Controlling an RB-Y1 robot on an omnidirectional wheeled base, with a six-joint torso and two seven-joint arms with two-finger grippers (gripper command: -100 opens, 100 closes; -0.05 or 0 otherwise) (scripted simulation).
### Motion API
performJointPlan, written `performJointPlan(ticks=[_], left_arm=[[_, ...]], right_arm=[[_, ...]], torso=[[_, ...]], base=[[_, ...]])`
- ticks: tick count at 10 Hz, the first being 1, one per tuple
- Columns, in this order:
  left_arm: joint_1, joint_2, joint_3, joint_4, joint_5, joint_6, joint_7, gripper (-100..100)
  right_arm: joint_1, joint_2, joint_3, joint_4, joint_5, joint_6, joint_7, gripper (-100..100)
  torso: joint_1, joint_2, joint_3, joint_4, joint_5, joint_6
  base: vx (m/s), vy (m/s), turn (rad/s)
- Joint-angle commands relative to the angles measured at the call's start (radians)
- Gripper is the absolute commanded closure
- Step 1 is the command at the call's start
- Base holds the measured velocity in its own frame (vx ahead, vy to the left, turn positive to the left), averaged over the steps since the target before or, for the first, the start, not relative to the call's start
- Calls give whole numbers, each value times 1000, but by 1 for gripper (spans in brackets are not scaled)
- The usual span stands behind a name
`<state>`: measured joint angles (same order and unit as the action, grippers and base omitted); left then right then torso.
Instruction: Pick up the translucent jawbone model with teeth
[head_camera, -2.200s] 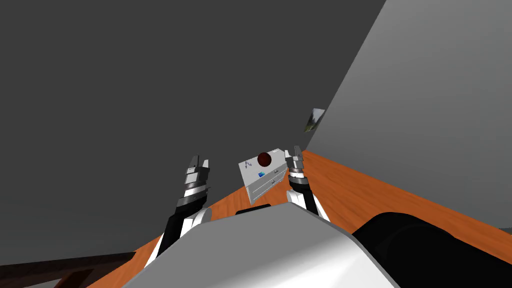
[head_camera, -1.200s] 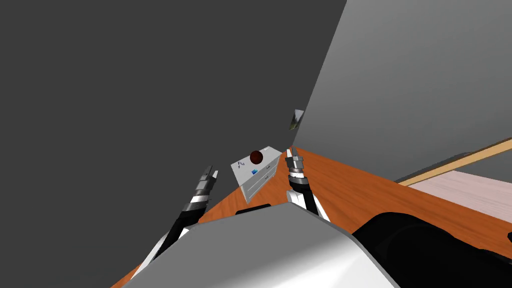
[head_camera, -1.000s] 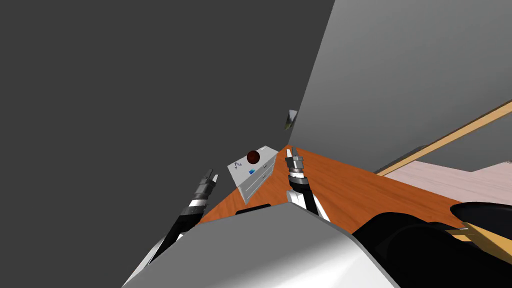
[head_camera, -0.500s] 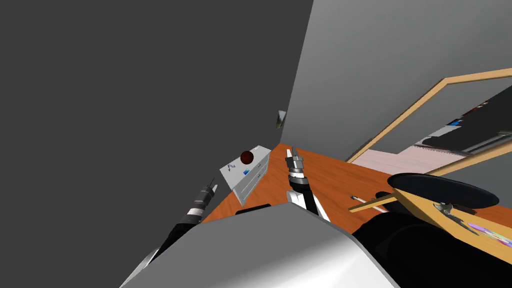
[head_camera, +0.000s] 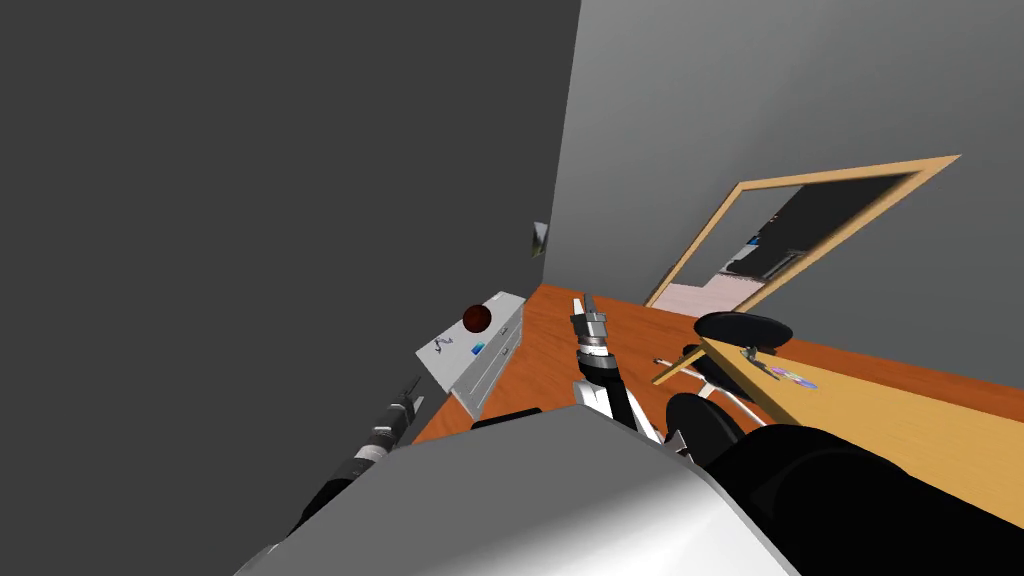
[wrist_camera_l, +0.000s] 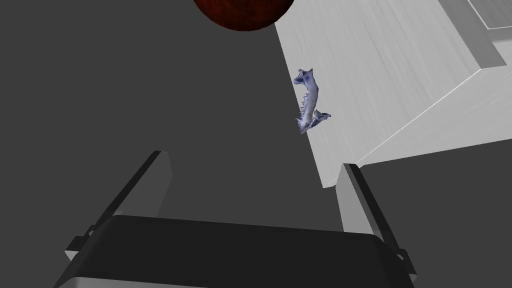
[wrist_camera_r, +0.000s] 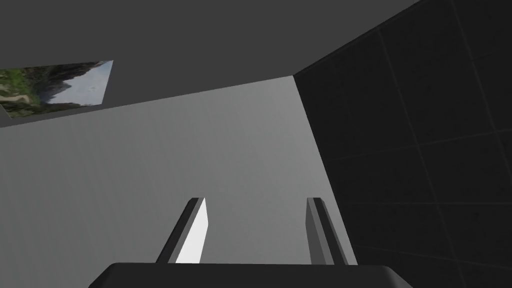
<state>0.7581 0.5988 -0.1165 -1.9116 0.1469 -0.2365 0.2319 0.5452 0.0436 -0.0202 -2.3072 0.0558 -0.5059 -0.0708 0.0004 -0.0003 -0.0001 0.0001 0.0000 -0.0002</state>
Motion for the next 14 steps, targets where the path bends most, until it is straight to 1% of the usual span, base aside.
performJointPlan(ticks=[1, 2, 4, 5, 7, 9, 10, 12, 14], left_arm=[[19, 28, 6, 13, 5, 3, 24, -100], [38, 55, 9, 39, 6, 13, 48, -100], [78, 104, 18, 87, 6, 33, 93, -100], [78, 104, 18, 88, 6, 33, 93, -100], [118, 146, 30, 133, 5, 53, 134, -100], [157, 180, 44, 175, 3, 72, 170, -100], [157, 180, 44, 175, 3, 72, 170, -100], [194, 207, 60, 213, -2, 91, 202, -100], [230, 225, 77, 247, -7, 109, 229, -100]], right_arm=[[0, 0, 0, 0, 0, 0, 0, 0], [0, 0, 0, 0, 0, 0, 0, 0], [0, 0, 0, 0, 0, 0, 0, 0], [0, 0, 0, 0, 0, 0, 0, 0], [0, 0, 0, 0, 0, 0, 0, 0], [0, 0, 0, 0, 0, 0, 0, 0], [0, 0, 0, 0, 0, 0, 0, 0], [0, 0, 0, 0, 0, 0, 0, 0], [0, 0, 0, 0, 0, 0, 0, 0]], torso=[[0, 0, 0, 0, 0, 0], [0, 0, 0, 0, 0, -1], [0, -1, -1, 0, 0, 0], [1, -2, -1, 0, 0, 0], [1, -2, -1, 0, 0, 0], [1, -4, -2, -1, 0, 0], [2, -4, -2, -1, 0, 0], [1, -4, -2, -1, 0, 0], [2, -5, -3, -1, 0, 0]], base=[[12, -9, -77], [21, -17, -239], [40, -15, -430], [34, 8, -134], [46, -3, -352], [67, 11, -388], [51, 22, -127], [65, 6, -335], [86, 35, -379]])
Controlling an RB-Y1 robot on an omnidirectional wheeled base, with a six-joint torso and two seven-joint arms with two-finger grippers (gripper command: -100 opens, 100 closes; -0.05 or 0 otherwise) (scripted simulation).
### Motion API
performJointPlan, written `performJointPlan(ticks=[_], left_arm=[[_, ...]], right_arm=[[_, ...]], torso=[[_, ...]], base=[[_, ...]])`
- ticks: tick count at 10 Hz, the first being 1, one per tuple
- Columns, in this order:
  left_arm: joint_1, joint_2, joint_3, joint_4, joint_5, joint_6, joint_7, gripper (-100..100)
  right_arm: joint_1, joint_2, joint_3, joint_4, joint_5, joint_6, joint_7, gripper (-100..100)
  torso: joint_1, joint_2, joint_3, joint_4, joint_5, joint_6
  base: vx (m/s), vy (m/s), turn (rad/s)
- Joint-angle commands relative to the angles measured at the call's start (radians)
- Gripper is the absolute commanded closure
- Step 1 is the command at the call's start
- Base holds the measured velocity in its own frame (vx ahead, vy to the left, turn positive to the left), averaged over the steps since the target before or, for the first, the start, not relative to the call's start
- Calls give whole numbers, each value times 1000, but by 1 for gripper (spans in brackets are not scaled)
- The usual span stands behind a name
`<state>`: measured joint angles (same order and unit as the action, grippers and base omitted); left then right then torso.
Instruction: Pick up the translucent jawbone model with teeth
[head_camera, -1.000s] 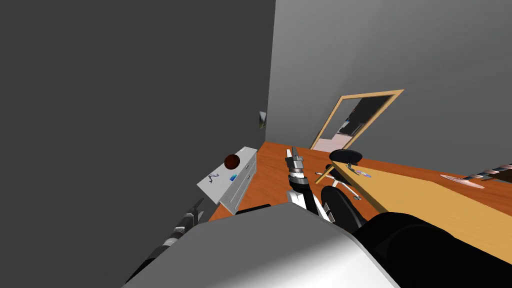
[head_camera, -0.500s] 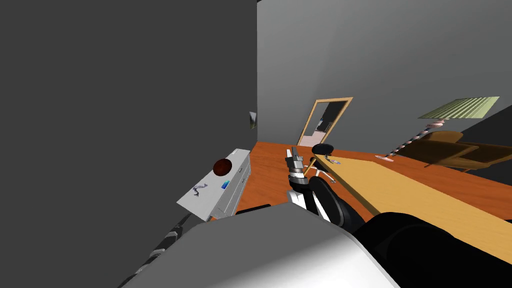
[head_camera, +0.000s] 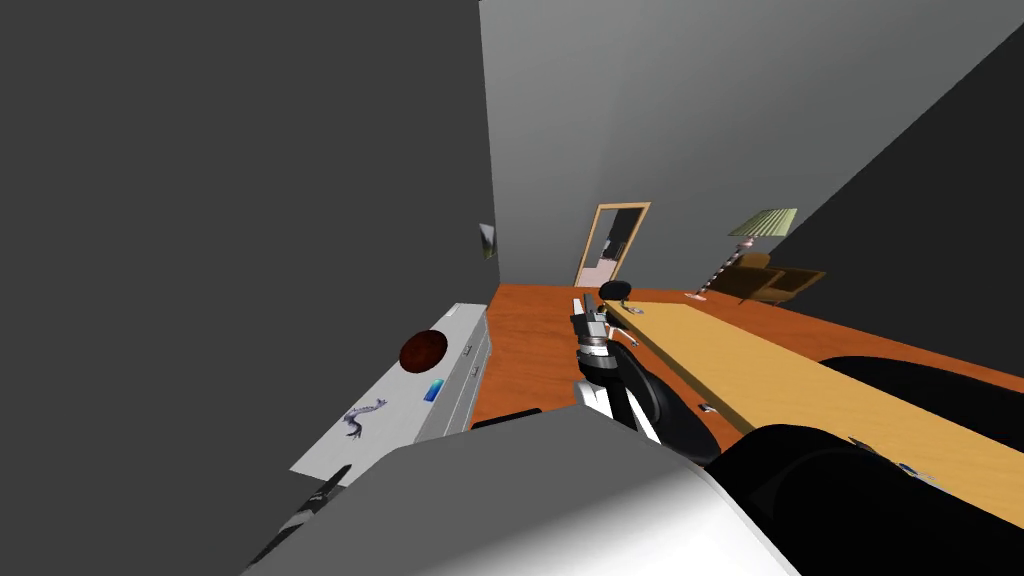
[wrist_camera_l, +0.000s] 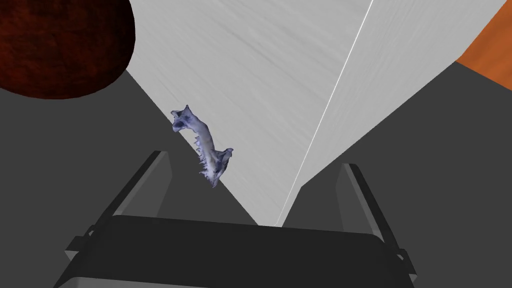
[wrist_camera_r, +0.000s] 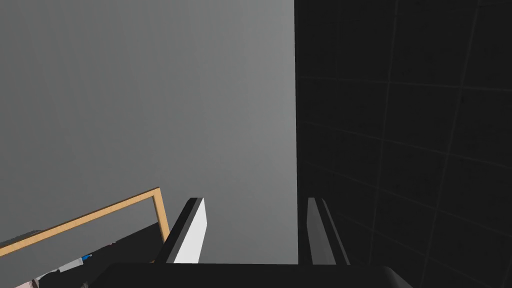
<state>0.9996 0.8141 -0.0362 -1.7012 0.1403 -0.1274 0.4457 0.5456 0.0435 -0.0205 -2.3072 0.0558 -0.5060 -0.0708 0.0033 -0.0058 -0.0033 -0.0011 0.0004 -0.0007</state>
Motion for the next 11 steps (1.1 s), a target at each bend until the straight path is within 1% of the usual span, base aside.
performJointPlan(ticks=[1, 2, 5, 9, 10, 11], left_arm=[[-11, 10, -4, 36, 0, 0, 15, -100], [6, 17, 5, 51, -3, 8, 27, -100], [52, 28, 31, 89, -13, 31, 54, -100], [107, 24, 64, 128, -26, 58, 80, -100], [95, 28, 57, 118, -23, 56, 75, -100], [96, 29, 59, 118, -23, 59, 78, 0]], right_arm=[[0, 0, 0, 0, 0, 0, 0, 0], [0, 0, 0, 0, 0, 0, 0, 0], [0, 0, 0, 0, 0, 0, 0, 0], [0, 0, 0, 0, 0, 0, 0, 0], [0, 0, 0, 0, 0, 0, 0, 0], [0, 0, 0, 0, 0, 0, 0, 0]], torso=[[0, 0, 0, 0, 0, 0], [0, 1, 1, 0, 0, -1], [0, 0, 0, 0, 0, 0], [0, 0, 0, 0, 0, -1], [0, -1, -1, 0, 0, 0], [-2, 1, 0, 0, 0, -2]], base=[[54, 43, -82], [46, 20, -176], [78, 46, -323], [79, 62, -272], [42, 36, -66], [7, 8, 10]])
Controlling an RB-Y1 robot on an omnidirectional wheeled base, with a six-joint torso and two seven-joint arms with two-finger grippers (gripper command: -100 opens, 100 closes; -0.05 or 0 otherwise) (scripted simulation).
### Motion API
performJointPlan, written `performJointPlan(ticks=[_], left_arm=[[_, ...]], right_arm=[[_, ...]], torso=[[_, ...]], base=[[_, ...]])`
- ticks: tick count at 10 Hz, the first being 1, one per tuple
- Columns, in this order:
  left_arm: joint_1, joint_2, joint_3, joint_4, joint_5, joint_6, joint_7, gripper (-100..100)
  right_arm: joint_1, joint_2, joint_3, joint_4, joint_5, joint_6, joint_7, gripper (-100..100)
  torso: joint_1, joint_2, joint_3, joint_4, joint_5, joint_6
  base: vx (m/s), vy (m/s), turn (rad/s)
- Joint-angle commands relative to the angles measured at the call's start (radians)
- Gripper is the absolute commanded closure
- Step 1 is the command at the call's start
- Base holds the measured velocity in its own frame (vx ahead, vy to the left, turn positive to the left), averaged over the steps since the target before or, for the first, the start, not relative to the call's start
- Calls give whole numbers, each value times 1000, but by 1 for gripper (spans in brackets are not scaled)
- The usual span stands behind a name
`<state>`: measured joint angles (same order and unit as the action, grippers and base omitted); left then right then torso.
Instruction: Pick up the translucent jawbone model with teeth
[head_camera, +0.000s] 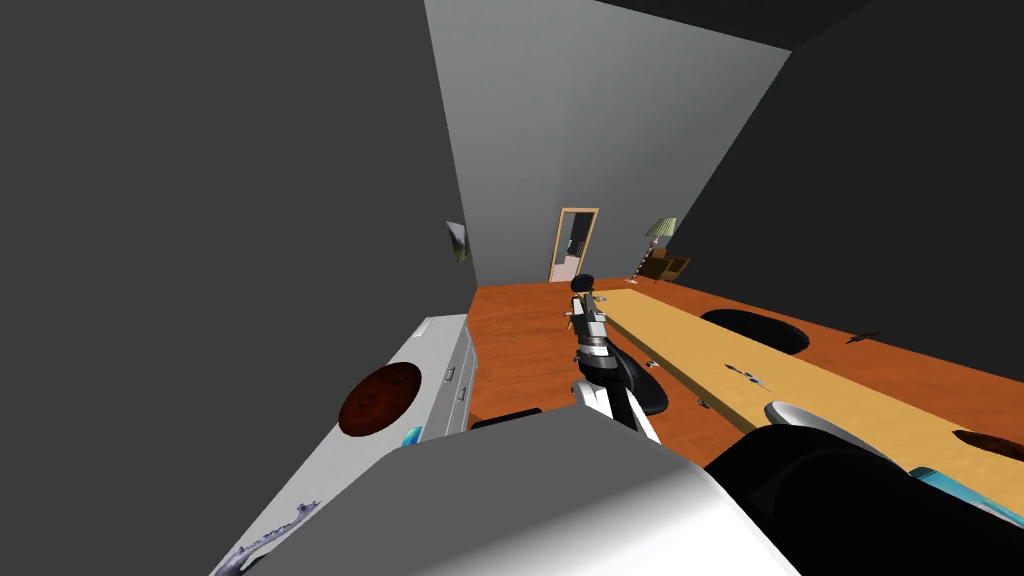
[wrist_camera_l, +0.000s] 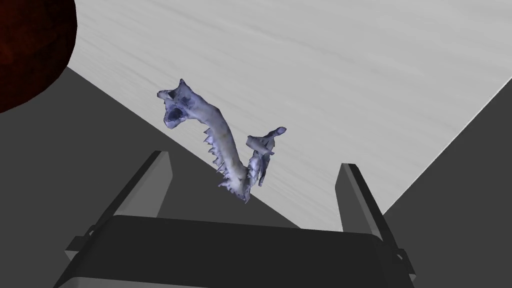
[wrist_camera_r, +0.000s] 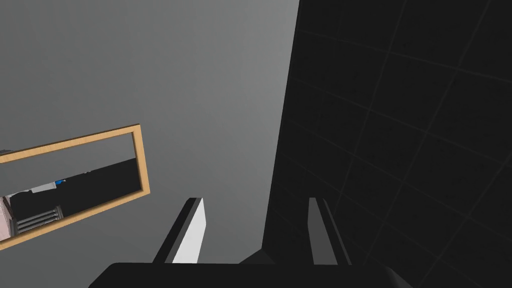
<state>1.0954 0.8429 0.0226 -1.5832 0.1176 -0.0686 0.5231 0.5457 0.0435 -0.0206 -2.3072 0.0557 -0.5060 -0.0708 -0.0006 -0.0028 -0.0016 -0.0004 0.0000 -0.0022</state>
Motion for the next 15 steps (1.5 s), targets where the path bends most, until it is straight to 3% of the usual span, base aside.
performJointPlan(ticks=[1, 4, 5, 6, 10, 11, 12, 14, 15], left_arm=[[-28, -17, -9, 33, 2, -2, -6, -100], [-71, -42, -22, 82, 4, -4, -15, -100], [-61, -36, -19, 72, 4, -5, -12, -100], [-62, -37, -19, 74, 4, -5, -13, 100], [-62, -36, -19, 74, 4, -5, -13, 100], [-62, -36, -19, 74, 4, -5, -13, 0], [-35, -21, -11, 41, 2, -2, -8, 100], [-7, -4, -2, 8, 0, 0, -2, 100], [-18, -9, -6, 23, 1, -3, -4, 100]], right_arm=[[0, 0, 0, 0, 0, 0, 0, 0], [0, 0, 0, 0, 0, 0, 0, 0], [0, 0, 0, 0, 0, 0, 0, 0], [0, 0, 0, 0, 0, 0, 0, 0], [0, 0, 0, 0, 0, 0, 0, 0], [0, 0, 0, 0, 0, 0, 0, 0], [0, 0, 0, 0, 0, 0, 0, 0], [0, 0, 0, 0, 0, 0, 0, 0], [0, 0, 0, 0, 0, 0, 0, 0]], torso=[[0, 0, 0, 0, 0, 0], [0, 3, 2, 1, 0, 0], [0, 3, 2, 1, 0, 0], [0, 2, 1, 1, 0, 0], [-1, 2, 1, 0, 0, 0], [-1, 2, 1, 0, 0, 0], [-1, 2, 1, 0, 0, 0], [-3, 1, 0, 0, 0, -1], [-3, 1, 0, 0, -1, -1]], base=[[-5, 10, -116], [-18, 14, -88], [-7, 7, -13], [0, 0, 0], [0, 0, 0], [0, 0, 0], [15, -8, 128], [21, -20, 108], [6, -10, 20]])
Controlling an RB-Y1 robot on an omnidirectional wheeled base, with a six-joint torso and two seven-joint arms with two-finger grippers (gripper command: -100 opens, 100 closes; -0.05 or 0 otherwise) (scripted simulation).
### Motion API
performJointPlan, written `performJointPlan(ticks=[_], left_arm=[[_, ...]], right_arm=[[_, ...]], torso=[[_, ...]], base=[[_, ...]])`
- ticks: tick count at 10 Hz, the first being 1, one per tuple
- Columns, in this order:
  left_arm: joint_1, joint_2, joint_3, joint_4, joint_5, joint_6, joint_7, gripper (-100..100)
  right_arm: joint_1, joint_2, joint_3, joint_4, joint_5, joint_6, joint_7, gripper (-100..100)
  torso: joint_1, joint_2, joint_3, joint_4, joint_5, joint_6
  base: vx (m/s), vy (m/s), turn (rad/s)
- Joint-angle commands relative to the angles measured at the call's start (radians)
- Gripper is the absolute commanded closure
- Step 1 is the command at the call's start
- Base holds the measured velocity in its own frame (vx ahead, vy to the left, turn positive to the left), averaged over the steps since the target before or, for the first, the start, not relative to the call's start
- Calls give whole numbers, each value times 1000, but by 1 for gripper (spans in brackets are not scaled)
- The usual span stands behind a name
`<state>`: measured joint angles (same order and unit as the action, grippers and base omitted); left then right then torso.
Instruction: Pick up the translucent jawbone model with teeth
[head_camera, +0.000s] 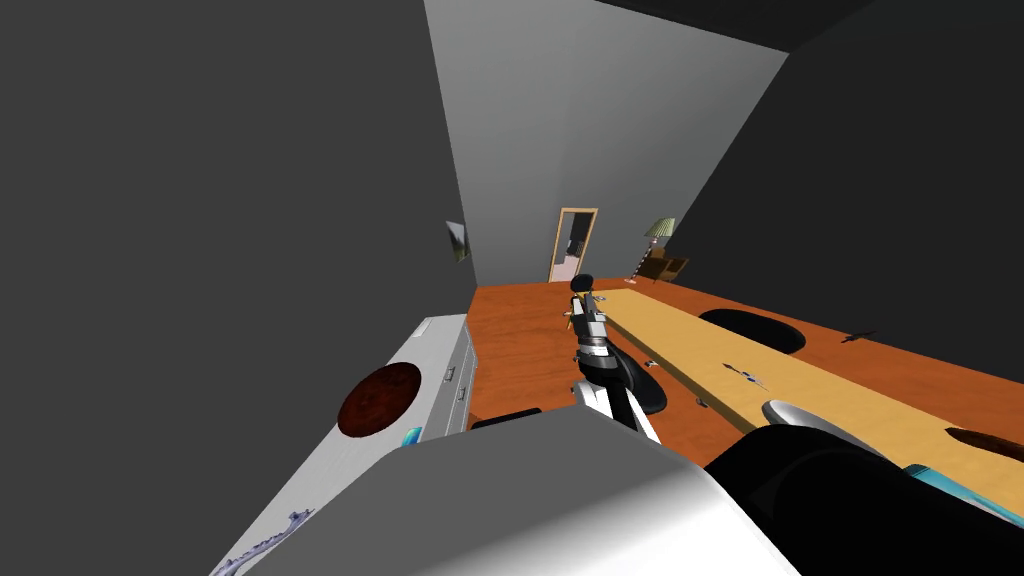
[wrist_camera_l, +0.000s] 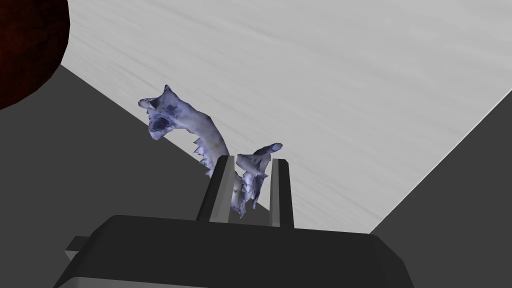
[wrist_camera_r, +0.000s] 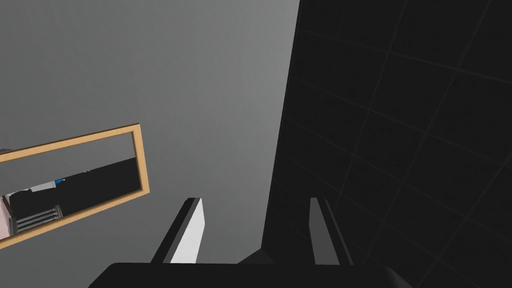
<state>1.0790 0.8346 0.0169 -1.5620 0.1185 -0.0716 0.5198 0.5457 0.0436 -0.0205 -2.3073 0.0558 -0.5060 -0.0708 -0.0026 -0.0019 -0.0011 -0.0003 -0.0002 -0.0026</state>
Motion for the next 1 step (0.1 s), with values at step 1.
performJointPlan(ticks=[1], left_arm=[[0, 0, 0, 0, 0, 0, 0, 0]], right_arm=[[0, 0, 0, 0, 0, 0, 0, 0]], torso=[[0, 0, 0, 0, 0, 0]], base=[[0, 0, 0]])
